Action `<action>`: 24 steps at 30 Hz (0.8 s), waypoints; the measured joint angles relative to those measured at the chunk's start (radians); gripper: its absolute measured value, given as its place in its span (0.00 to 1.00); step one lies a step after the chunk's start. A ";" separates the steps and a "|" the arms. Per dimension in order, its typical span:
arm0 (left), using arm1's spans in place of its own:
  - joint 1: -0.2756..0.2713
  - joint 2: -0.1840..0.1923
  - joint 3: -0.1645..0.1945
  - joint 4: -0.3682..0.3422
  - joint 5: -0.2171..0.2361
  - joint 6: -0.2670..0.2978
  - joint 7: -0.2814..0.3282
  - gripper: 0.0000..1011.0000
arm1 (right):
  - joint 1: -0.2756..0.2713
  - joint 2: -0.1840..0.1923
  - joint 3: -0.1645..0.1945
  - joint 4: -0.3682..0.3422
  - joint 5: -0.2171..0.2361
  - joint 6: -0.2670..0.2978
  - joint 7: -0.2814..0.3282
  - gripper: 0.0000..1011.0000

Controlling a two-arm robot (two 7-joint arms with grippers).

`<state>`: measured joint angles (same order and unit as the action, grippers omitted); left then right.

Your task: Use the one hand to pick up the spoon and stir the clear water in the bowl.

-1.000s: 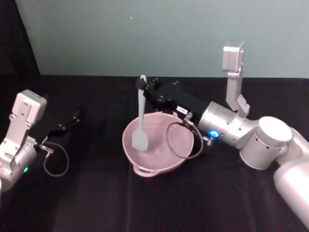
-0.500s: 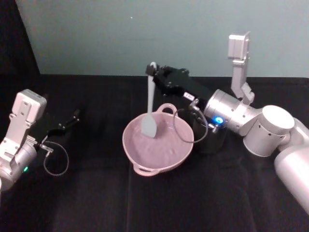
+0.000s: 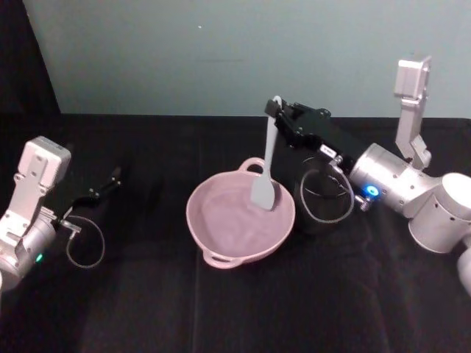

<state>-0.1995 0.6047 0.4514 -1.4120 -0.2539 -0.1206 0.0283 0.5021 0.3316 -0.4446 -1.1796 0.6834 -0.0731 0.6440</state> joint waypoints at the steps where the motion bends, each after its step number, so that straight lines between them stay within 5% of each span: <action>1: 0.000 0.000 0.000 0.000 0.000 0.000 0.000 1.00 | -0.007 0.004 0.001 -0.008 0.001 0.002 -0.002 0.11; 14: 0.000 0.000 0.000 0.000 0.000 0.000 0.000 1.00 | -0.083 0.037 -0.014 -0.123 0.009 0.025 -0.011 0.11; 24: 0.000 0.000 0.000 0.000 0.000 0.000 0.000 1.00 | -0.040 -0.015 -0.067 -0.084 0.010 0.023 0.026 0.11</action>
<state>-0.1995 0.6047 0.4514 -1.4120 -0.2539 -0.1205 0.0282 0.4622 0.3169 -0.5114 -1.2640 0.6931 -0.0502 0.6696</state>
